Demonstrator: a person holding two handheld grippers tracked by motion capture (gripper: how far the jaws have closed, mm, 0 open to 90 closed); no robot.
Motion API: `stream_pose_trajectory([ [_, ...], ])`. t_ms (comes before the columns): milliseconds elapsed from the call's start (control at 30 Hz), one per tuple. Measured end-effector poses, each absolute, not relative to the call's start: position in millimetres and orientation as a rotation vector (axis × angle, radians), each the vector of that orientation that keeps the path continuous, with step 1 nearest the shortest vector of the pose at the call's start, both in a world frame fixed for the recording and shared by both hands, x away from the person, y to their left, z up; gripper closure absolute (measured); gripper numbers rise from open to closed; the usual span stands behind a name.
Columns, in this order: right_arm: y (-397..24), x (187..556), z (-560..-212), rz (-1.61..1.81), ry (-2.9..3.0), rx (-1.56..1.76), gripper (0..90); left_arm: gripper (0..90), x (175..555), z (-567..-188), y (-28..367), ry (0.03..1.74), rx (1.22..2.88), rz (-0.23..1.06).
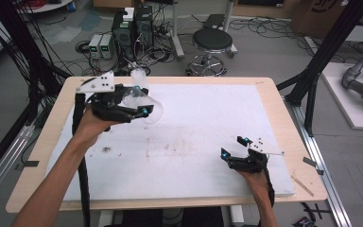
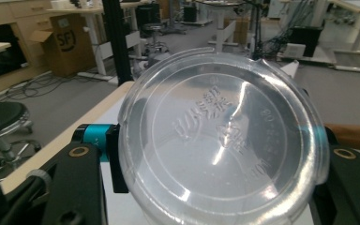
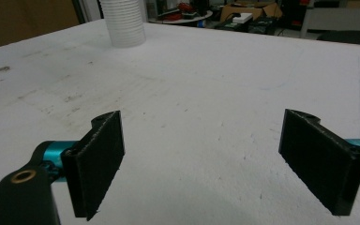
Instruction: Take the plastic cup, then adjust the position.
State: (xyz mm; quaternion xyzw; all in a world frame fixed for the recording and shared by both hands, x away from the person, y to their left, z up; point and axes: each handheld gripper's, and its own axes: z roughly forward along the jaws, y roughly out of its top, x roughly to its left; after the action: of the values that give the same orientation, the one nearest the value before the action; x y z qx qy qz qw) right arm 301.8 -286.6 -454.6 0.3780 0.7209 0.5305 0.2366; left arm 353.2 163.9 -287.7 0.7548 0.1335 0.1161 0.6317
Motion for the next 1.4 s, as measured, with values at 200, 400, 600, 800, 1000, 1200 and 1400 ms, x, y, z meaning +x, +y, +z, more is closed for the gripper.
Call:
stream_pose_trajectory([
  [200, -286, 302, -455, 1.456, 1.975, 1.045, 14.4, 38.9, 347, -316, 156, 0.270, 1.696, 0.213],
  [400, -287, 302, -455, 1.454, 1.979, 1.037, 14.4, 38.9, 338, -332, 152, 0.236, 1.660, 0.198],
  [600, -287, 302, -455, 1.455, 1.975, 1.038, 14.4, 38.9, 330, -345, 149, 0.205, 1.626, 0.187],
  [800, -286, 301, -455, 1.453, 1.969, 1.035, 14.4, 38.9, 333, -355, 150, 0.209, 1.611, 0.166],
  [1000, -286, 302, -455, 1.447, 1.970, 1.035, 14.4, 39.1, 332, -357, 152, 0.209, 1.597, 0.167],
  [1200, -286, 301, -455, 1.456, 1.970, 1.027, 14.4, 39.2, 333, -356, 155, 0.210, 1.592, 0.175],
  [1400, -286, 302, -455, 1.451, 1.981, 1.025, 14.4, 39.2, 333, -357, 155, 0.213, 1.597, 0.173],
])
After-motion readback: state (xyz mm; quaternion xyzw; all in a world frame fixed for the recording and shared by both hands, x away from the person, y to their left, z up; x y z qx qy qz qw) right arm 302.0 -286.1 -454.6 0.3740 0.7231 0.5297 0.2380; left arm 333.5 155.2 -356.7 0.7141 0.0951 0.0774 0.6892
